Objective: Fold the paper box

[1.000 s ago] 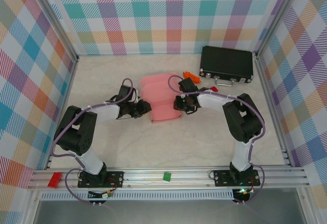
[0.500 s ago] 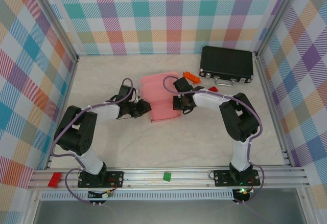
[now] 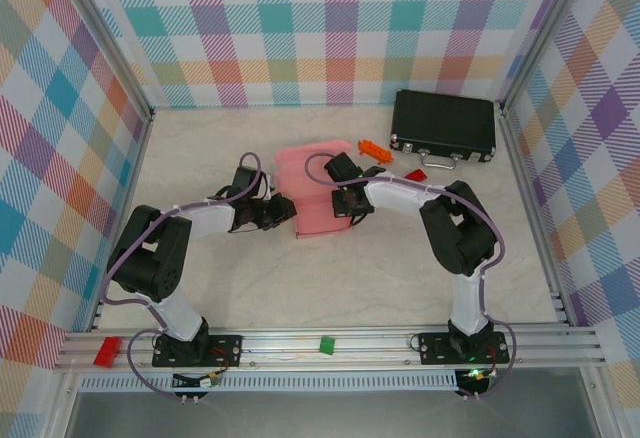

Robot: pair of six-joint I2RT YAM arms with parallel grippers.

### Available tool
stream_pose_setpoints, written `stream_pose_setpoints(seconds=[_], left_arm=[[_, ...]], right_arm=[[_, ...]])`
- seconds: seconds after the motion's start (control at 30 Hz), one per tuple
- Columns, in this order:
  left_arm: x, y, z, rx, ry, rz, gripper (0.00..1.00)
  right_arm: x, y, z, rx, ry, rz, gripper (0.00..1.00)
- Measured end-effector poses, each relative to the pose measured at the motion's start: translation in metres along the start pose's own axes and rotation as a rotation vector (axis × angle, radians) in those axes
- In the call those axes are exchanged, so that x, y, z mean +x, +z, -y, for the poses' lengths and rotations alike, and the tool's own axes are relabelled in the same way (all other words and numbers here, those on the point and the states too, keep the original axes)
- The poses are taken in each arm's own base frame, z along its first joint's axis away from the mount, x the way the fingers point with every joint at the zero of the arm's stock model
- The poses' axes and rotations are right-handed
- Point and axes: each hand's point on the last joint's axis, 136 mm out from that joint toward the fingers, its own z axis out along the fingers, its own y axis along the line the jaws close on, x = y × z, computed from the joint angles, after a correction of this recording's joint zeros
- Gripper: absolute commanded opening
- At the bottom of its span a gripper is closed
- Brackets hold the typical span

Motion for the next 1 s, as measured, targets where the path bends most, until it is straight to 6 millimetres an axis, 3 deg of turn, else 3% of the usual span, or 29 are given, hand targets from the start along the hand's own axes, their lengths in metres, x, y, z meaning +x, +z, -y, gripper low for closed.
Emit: stream_pose_setpoints(seconds=[0.4, 1.0], left_arm=[[-0.002, 0.002, 0.001, 0.009, 0.002, 0.003, 0.18], [-0.002, 0.002, 0.001, 0.009, 0.001, 0.004, 0.18]], right_arm=[[-0.003, 0.002, 0.004, 0.132, -0.058, 0.003, 0.11], [0.002, 0.012, 0.007, 0.176, -0.079, -0.014, 0.13]])
